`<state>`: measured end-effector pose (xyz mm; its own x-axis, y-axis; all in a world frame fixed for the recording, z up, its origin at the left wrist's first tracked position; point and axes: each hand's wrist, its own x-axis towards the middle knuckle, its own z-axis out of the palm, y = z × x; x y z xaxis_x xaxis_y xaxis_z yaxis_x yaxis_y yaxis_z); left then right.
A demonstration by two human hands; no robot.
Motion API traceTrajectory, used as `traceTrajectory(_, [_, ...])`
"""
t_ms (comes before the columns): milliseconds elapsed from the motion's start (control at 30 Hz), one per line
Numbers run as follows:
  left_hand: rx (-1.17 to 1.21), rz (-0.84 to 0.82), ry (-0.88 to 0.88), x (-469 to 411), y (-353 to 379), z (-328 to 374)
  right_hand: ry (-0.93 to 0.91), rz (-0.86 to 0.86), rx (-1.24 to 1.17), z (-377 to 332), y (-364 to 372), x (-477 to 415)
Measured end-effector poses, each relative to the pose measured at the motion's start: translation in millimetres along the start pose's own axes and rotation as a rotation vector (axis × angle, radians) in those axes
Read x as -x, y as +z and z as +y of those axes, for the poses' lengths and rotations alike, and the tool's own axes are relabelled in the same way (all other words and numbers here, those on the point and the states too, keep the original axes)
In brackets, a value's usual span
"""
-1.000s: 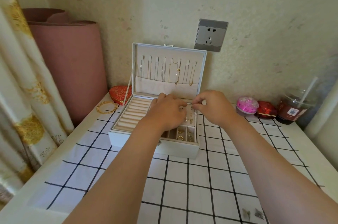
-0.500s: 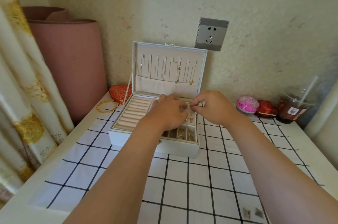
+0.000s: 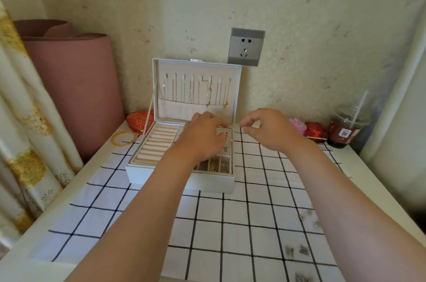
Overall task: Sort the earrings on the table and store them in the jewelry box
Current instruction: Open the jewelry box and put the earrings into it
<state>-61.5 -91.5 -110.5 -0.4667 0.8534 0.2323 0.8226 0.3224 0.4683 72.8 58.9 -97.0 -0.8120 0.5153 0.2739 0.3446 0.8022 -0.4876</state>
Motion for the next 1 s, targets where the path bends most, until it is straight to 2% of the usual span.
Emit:
traceTrajectory(100, [0.018,0.023,0.089,5,3,24,0.083,-0.01,0.02,6,-17,30])
traceTrajectory(233, [0.092,-0.004,0.189,15,19,63,0.178,-0.135,0.049,27,-39,75])
traceTrajectory(467, [0.071,-0.338,0.21,37,68,119,0.351,-0.192,0.149,77,-63,145])
traceTrajectory(600, [0.025,-0.436,0.223,41,92,141,0.426,-0.225,0.167,100,-72,167])
traceTrajectory(1000, [0.0,-0.354,0.147,34,144,184,0.486,-0.284,0.184,115,-75,163])
